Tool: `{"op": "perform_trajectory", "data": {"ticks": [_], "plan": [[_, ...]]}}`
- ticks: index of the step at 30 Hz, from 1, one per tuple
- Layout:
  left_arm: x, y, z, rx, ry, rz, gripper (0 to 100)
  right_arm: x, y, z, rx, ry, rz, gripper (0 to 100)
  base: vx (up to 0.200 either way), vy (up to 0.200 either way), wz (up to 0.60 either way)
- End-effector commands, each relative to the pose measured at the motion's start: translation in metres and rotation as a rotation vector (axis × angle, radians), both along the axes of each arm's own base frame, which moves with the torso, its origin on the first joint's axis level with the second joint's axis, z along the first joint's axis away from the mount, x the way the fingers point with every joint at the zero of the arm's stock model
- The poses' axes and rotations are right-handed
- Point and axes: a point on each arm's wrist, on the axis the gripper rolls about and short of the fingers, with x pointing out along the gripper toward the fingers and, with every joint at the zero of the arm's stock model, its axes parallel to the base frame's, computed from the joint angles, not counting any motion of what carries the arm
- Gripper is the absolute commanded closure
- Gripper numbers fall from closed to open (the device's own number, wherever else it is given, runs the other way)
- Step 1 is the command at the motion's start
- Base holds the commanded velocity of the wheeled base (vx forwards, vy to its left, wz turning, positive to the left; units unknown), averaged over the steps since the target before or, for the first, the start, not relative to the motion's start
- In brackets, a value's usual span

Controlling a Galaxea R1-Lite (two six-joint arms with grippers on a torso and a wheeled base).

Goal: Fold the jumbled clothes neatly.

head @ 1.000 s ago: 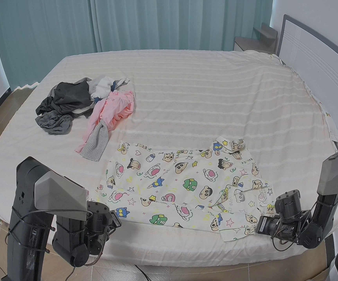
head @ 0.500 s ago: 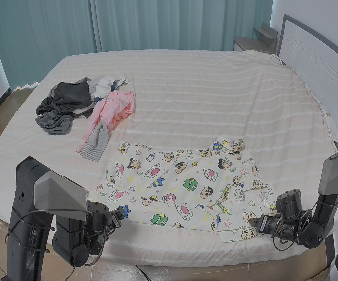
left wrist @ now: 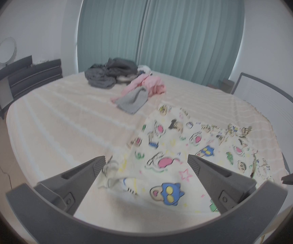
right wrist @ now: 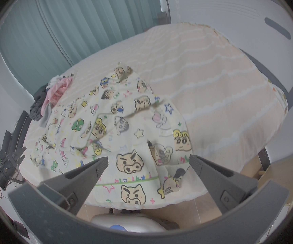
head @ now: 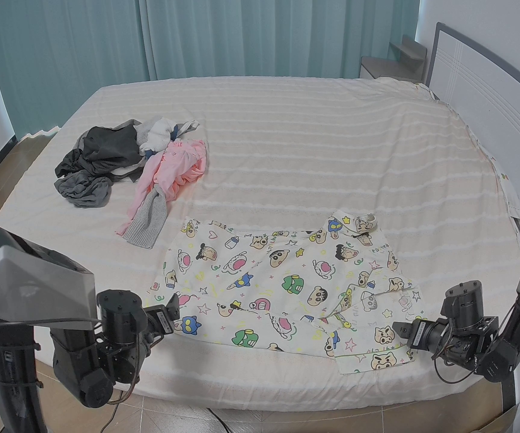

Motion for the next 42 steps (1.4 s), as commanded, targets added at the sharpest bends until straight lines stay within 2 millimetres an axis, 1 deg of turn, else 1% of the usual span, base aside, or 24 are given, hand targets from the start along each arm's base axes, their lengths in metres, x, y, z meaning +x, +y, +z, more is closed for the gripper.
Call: {"op": "perform_trajectory", "data": {"ticks": [1, 4, 6, 7, 8, 12, 14, 19, 23, 30, 33, 34, 35, 37, 38, 41, 42], "plan": [[-0.006, 0.002, 0.051, -0.021, -0.168, -0.024, 0, -0.007, -0.003, 0.031, 0.021, -0.124, 0.008, 0, 0.0, 0.0, 0.0], [0.0, -0.001, 0.06, -0.045, -0.217, -0.022, 0, -0.006, -0.004, 0.035, 0.02, -0.144, 0.007, 0, 0.0, 0.0, 0.0], [0.011, -0.004, 0.068, -0.067, -0.266, -0.014, 0, -0.006, -0.004, 0.038, 0.025, -0.157, 0.007, 0, 0.0, 0.0, 0.0], [0.011, -0.004, 0.068, -0.067, -0.266, -0.014, 0, -0.006, -0.004, 0.038, 0.025, -0.157, 0.007, 0, 0.0, 0.0, 0.0], [0.018, -0.007, 0.072, -0.078, -0.29, -0.012, 0, -0.005, -0.003, 0.038, 0.027, -0.159, 0.008, 0, 0.0, 0.0, 0.0], [0.027, -0.011, 0.075, -0.09, -0.318, -0.011, 0, -0.006, -0.004, 0.039, 0.028, -0.164, 0.008, 0, 0.0, 0.0, 0.0], [0.031, -0.013, 0.072, -0.09, -0.318, -0.011, 0, -0.007, -0.004, 0.039, 0.03, -0.164, 0.006, 0, 0.2, 0.0, 0.0], [0.034, -0.014, 0.061, -0.074, -0.285, -0.011, 0, -0.008, -0.005, 0.04, 0.031, -0.168, 0.006, 0, 0.2, 0.0, 0.0], [0.037, -0.013, 0.055, -0.068, -0.272, -0.008, 0, -0.008, -0.005, 0.041, 0.031, -0.171, 0.007, 0, 0.2, 0.0, 0.0], [0.057, -0.009, 0.053, -0.073, -0.298, 0.017, 0, -0.008, -0.005, 0.04, 0.029, -0.165, 0.008, 0, 0.2, 0.0, 0.0], [0.059, -0.008, 0.045, -0.041, -0.21, -0.015, 0, -0.008, -0.005, 0.04, 0.029, -0.167, 0.007, 0, 0.2, 0.0, 0.0], [0.06, -0.008, 0.045, -0.04, -0.203, -0.021, 0, -0.008, -0.005, 0.04, 0.029, -0.167, 0.007, 0, 0.0, 0.0, 0.0], [0.066, -0.009, 0.045, -0.042, -0.17, -0.06, 0, -0.008, -0.005, 0.04, 0.03, -0.167, 0.008, 0, 0.0, 0.0, 0.0], [0.067, -0.008, 0.045, -0.042, -0.166, -0.062, 0, -0.008, -0.005, 0.04, 0.029, -0.165, 0.008, 0, 0.0, 0.0, 0.0], [0.082, 0.0, 0.055, -0.064, -0.145, -0.113, 0, -0.009, -0.005, 0.04, 0.028, -0.164, 0.008, 0, 0.0, 0.0, 0.0], [0.092, 0.01, 0.06, -0.08, -0.056, -0.182, 0, -0.01, -0.005, 0.04, 0.029, -0.165, 0.008, 0, 0.0, 0.0, 0.0], [0.092, 0.01, 0.061, -0.083, -0.044, -0.193, 0, -0.01, -0.005, 0.041, 0.03, -0.167, 0.008, 0, 0.0, 0.0, 0.0]]}}
